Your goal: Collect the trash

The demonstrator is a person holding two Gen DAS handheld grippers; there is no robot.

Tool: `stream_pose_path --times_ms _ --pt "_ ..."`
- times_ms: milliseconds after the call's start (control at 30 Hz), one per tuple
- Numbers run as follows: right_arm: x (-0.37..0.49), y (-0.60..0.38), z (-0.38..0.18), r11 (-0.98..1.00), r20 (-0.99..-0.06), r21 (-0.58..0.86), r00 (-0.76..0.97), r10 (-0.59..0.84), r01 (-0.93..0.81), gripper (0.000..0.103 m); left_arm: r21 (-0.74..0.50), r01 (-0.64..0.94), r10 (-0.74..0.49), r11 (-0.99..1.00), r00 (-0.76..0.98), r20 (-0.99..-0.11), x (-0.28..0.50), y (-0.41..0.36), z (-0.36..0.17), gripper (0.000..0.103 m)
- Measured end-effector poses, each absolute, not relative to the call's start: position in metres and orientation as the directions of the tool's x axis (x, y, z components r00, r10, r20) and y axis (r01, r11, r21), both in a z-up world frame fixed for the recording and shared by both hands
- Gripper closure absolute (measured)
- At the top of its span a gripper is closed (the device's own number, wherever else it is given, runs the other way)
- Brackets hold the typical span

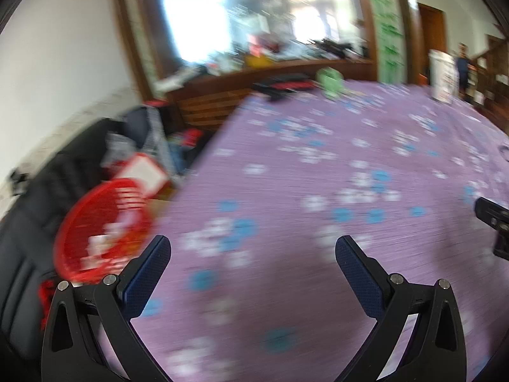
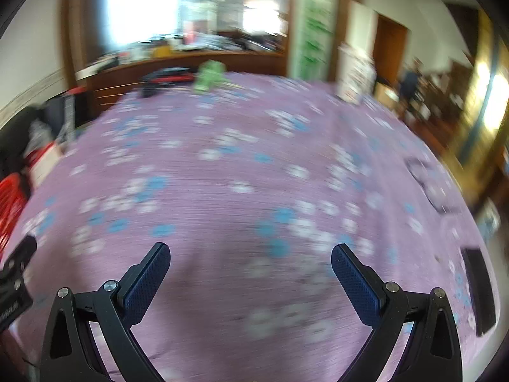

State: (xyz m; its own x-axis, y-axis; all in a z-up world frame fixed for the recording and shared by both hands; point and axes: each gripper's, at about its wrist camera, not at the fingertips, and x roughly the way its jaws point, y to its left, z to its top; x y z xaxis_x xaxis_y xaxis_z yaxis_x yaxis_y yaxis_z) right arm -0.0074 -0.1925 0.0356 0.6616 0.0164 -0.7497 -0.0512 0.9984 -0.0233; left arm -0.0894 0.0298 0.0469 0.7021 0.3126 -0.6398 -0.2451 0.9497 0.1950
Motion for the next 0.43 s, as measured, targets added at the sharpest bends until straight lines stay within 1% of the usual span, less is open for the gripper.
stream_pose_path --times_ms 100,200,300,433 --pt "0.013 -0.223 0.021 0.999 -0.786 -0.034 0.616 -0.047 0.032 0.001 0.151 -0.138 0.204 0.979 0.673 -0.711 -0.052 -0.006 0.035 0.000" --pt "0.027 -0.238 0.005 0.996 -0.814 -0.057 0.574 -0.087 0.069 0.001 0.103 -0.049 0.111 0.994 0.625 -0.773 -0.022 -0.037 0.017 0.000" --pt "0.035 -0.243 -0.002 0.998 -0.837 -0.028 0.544 -0.054 0.055 0.001 0.026 0.037 0.001 0.999 0.550 -0.835 0.001 -0.060 -0.002 0.001" --pt "0.040 -0.245 -0.004 0.998 -0.845 -0.023 0.533 -0.047 0.053 0.001 0.026 0.068 -0.015 0.997 0.543 -0.840 0.011 -0.072 -0.010 0.000"
